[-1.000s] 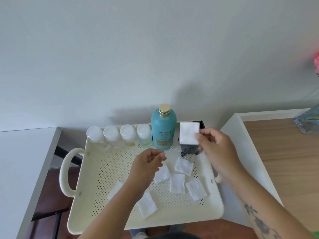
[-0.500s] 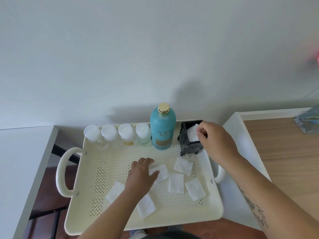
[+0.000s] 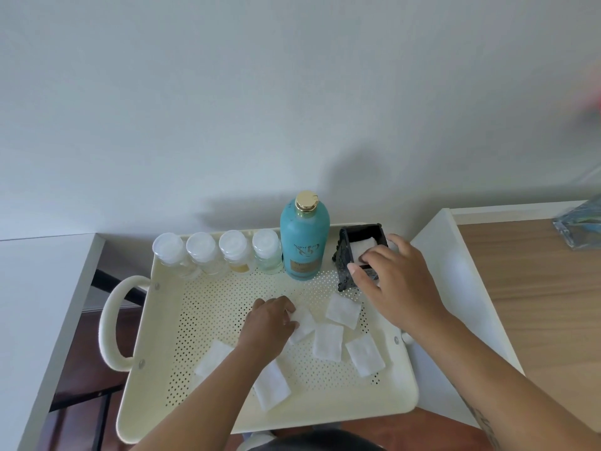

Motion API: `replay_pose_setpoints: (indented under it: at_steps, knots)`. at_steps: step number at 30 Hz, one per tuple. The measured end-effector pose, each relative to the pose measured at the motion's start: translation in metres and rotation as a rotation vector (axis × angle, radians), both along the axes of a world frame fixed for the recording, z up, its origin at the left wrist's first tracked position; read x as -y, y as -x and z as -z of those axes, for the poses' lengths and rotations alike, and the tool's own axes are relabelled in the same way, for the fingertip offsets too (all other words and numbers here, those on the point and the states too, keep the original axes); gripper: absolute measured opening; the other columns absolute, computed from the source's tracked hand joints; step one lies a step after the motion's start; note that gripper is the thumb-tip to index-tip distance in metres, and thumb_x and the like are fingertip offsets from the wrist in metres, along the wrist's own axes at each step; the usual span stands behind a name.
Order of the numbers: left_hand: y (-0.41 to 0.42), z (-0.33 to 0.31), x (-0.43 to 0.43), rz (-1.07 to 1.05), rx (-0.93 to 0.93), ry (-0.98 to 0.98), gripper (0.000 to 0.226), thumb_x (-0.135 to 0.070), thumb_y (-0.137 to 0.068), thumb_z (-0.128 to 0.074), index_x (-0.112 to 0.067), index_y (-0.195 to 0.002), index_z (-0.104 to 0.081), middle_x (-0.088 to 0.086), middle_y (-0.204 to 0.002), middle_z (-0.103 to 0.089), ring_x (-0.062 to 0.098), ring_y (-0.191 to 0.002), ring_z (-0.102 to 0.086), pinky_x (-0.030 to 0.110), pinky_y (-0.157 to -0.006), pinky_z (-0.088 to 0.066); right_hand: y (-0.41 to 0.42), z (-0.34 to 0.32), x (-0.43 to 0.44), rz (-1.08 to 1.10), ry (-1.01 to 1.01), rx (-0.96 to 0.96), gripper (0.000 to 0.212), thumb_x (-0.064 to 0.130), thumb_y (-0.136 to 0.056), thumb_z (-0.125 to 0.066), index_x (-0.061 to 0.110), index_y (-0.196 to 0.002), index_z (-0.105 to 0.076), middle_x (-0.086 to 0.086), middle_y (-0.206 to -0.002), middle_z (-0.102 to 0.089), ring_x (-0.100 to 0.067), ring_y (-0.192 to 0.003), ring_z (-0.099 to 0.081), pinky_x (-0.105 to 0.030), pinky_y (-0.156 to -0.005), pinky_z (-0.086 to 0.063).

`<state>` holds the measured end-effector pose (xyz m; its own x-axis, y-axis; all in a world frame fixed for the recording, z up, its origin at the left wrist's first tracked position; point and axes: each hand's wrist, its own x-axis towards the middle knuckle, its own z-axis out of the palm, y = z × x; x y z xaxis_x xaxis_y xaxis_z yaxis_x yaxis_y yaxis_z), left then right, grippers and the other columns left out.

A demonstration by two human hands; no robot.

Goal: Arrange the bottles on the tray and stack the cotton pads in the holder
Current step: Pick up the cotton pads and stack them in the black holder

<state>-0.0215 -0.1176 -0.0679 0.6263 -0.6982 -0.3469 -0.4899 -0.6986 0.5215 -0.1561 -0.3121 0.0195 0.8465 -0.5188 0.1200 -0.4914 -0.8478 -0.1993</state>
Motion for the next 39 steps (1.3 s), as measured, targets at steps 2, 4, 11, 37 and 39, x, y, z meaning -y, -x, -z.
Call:
replay_pose_setpoints:
  at_steps: [2, 4, 11, 37, 39]
  knots:
    - [-0.001, 0.001, -0.001, 0.010, 0.003, -0.008, 0.019, -0.027, -0.090, -0.064, -0.021, -0.108, -0.064, -0.006, -0.093, -0.065, 0.016, -0.094, -0.046, 0.029, -0.077, -0.045, -0.002, 0.001, 0.001, 0.007, -0.026, -0.042, 0.057, 0.058, -0.093, -0.029, 0.018, -0.090, -0.070, 0.007, -0.096, -0.072, -0.031, -0.123, -0.049, -0.042, -0.100, -0.039]
    - [-0.002, 0.001, -0.003, 0.004, -0.002, 0.021, 0.011, -0.026, -0.089, -0.064, -0.019, -0.099, -0.064, -0.005, -0.089, -0.061, 0.017, -0.091, -0.049, 0.029, -0.077, -0.047, -0.003, 0.000, 0.001, 0.017, -0.039, -0.051, 0.059, 0.059, -0.093, -0.028, 0.019, -0.090, -0.071, 0.007, -0.097, -0.072, -0.031, -0.123, -0.049, -0.043, -0.101, -0.039]
    - [-0.012, -0.016, -0.009, -0.244, -0.234, 0.165, 0.012, -0.030, -0.089, -0.067, -0.029, -0.082, -0.057, -0.010, -0.081, -0.062, 0.003, -0.066, -0.054, 0.015, -0.055, -0.038, -0.004, -0.009, 0.002, 0.011, -0.019, 0.115, 0.042, 0.043, -0.091, -0.039, 0.016, -0.091, -0.072, 0.006, -0.096, -0.073, -0.030, -0.117, -0.054, -0.042, -0.095, -0.042]
    - [-0.004, -0.082, -0.014, -0.405, -0.765, 0.656, 0.039, -0.050, -0.068, -0.079, -0.020, -0.092, -0.074, 0.002, -0.088, -0.076, 0.012, -0.080, -0.068, 0.030, -0.075, -0.053, -0.017, -0.026, -0.070, 0.239, -1.183, 0.326, 0.005, 0.034, -0.089, -0.065, 0.029, -0.091, -0.067, 0.011, -0.076, -0.067, 0.004, -0.063, -0.060, -0.013, -0.055, -0.045]
    - [-0.010, -0.076, -0.023, -0.402, -0.682, 0.608, 0.031, -0.047, -0.071, -0.079, -0.024, -0.091, -0.074, 0.000, -0.084, -0.076, 0.010, -0.077, -0.068, 0.024, -0.072, -0.055, -0.019, -0.027, -0.068, 0.228, -1.123, 0.370, 0.004, 0.031, -0.089, -0.065, 0.028, -0.088, -0.068, 0.011, -0.071, -0.067, 0.004, -0.061, -0.059, -0.009, -0.053, -0.043]
